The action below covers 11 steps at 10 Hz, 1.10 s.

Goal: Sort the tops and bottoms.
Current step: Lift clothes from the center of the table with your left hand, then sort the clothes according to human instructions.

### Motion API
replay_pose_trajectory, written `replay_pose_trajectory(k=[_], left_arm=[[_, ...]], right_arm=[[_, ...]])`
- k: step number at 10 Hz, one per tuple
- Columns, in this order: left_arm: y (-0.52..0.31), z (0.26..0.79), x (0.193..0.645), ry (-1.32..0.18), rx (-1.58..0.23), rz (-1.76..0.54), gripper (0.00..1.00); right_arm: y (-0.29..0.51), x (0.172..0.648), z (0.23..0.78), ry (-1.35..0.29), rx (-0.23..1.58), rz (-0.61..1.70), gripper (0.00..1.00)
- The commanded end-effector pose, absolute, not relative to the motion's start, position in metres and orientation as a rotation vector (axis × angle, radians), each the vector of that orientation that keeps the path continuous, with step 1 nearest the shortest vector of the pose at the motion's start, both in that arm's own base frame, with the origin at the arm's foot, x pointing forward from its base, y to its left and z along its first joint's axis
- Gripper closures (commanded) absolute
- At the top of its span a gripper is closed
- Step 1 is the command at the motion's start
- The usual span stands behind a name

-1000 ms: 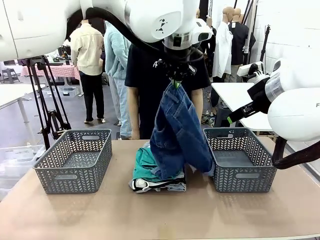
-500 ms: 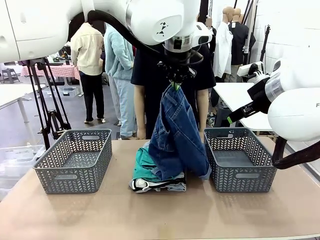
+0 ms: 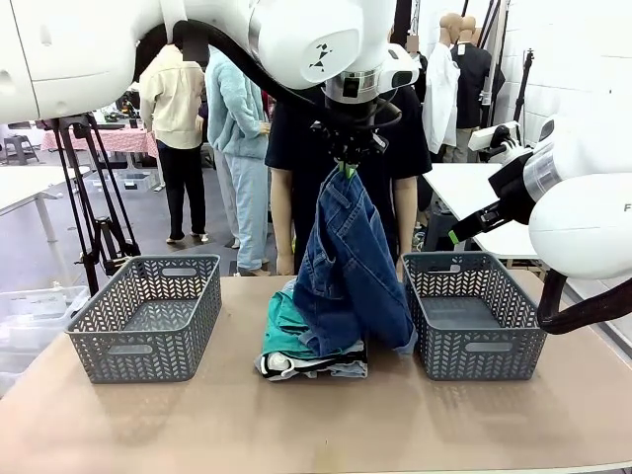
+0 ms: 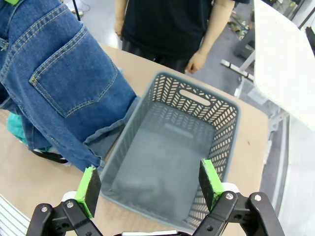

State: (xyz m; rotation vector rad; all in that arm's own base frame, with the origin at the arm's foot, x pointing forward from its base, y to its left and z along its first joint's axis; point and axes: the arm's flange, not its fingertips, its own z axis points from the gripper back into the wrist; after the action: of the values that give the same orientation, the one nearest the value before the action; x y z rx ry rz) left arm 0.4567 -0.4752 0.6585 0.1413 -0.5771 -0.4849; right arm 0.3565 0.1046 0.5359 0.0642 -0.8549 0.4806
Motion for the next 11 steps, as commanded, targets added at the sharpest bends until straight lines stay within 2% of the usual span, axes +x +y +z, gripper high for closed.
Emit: replay_pose_trajectory(k=[1,11], left_arm=[[-0.4712,0.6656,0.4552,-0.581,0.130,-0.477,1.00],[-0.4712,0.6656,0.4552,-0.581,0.130,-0.477,1.00]], right_arm=[[0.1043,0.3583,0.5350,-0.864,0.058,0.483,0.00],[0.1043,0.3583,0.5350,-0.864,0.058,0.483,0.00]])
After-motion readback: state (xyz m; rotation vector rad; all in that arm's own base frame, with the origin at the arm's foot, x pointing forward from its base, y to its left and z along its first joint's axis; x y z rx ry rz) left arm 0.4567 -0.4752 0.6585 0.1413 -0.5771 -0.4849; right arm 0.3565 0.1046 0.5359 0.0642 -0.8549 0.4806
